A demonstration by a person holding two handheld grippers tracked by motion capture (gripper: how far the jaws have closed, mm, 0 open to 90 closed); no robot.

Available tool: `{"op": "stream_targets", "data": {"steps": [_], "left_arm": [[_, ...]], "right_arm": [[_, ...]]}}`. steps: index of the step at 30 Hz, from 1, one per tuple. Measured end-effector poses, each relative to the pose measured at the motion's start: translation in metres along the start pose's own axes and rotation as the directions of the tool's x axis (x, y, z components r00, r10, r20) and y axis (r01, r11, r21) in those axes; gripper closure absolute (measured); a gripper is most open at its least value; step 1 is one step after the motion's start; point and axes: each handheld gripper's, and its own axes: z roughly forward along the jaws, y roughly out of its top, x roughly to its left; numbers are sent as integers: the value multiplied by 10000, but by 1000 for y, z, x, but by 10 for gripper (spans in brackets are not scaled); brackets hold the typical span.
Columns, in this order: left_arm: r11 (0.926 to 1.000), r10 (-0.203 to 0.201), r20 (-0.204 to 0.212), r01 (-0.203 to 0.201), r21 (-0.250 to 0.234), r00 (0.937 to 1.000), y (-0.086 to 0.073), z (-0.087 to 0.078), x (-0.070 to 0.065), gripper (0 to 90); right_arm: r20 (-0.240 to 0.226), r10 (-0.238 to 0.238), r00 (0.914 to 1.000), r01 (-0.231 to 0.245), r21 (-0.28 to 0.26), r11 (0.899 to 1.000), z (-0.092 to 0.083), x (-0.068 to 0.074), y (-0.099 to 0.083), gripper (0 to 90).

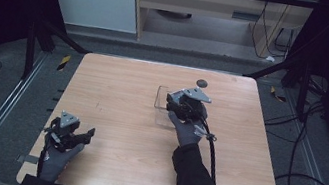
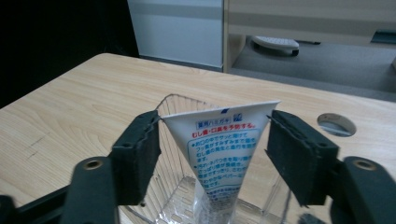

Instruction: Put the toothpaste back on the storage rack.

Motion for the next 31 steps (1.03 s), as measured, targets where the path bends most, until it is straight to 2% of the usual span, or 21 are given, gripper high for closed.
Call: {"op": "stream_targets", "data": {"steps": [6,9,16,19,24,25,31], "left_arm": [[10000,20,-12,-20,-6,10000,0,0,0,343],[10000,20,-11,-20,16,10000,0,0,-1,342],[10000,30,-25,-30,18,10000,0,0,-1,339],[10000,23,-26,-23,20,10000,0,0,-1,338],[10000,24,-16,-24,72,10000,-1,0,0,334],[10000,26,-14,-26,92,10000,-1,1,0,331],[9999,32,-5,-32,104,10000,-1,1,0,327]], "right_arm": [[-14,-327,9995,326,-175,9993,-25,-3,9,270],[-243,-397,9989,391,-265,9989,-41,-7,11,252],[-858,-229,9960,208,-261,9994,-72,-19,5,234],[-998,-66,9950,44,-217,9998,-84,-26,-3,226],[-866,-163,9961,174,122,9998,-100,-39,-21,222],[-868,-180,9961,205,274,9994,-106,-44,-31,220],[-636,-107,9979,149,659,9977,-117,-58,-52,213]]}}
